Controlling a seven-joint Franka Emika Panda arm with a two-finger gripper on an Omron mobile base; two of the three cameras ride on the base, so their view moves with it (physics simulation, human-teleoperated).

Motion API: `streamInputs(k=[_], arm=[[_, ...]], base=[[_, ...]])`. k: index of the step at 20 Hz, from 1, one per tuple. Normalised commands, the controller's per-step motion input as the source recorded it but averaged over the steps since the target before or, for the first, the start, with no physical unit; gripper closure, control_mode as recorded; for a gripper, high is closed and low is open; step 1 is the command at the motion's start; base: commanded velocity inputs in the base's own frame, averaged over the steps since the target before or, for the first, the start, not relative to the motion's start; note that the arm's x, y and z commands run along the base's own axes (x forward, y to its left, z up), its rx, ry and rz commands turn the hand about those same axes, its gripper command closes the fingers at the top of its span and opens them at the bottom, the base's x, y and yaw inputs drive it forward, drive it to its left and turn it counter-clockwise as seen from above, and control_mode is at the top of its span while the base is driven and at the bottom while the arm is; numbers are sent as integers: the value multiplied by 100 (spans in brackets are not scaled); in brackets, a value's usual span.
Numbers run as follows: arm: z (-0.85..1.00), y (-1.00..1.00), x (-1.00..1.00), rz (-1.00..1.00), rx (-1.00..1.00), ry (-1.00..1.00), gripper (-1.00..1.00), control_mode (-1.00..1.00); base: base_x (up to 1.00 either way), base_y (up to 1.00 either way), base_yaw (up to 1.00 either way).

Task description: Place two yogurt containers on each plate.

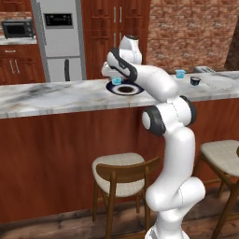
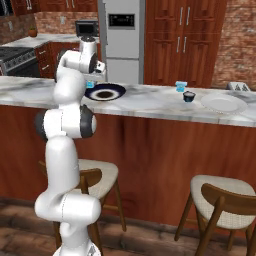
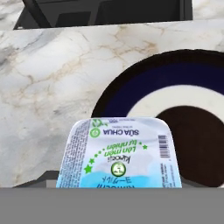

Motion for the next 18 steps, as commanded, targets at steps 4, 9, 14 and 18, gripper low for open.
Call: streamInputs(k=[4,9,14,18], arm=[[-18,0,0,0,0,-15,100,-100],[-13,0,9,0,0,-3,100,-100],[-2,-1,21,0,0,0,100,-100],[0,-3,20,0,0,0,100,-100]], base=[[0,0,0],[0,0,0],[0,0,0],[0,0,0]])
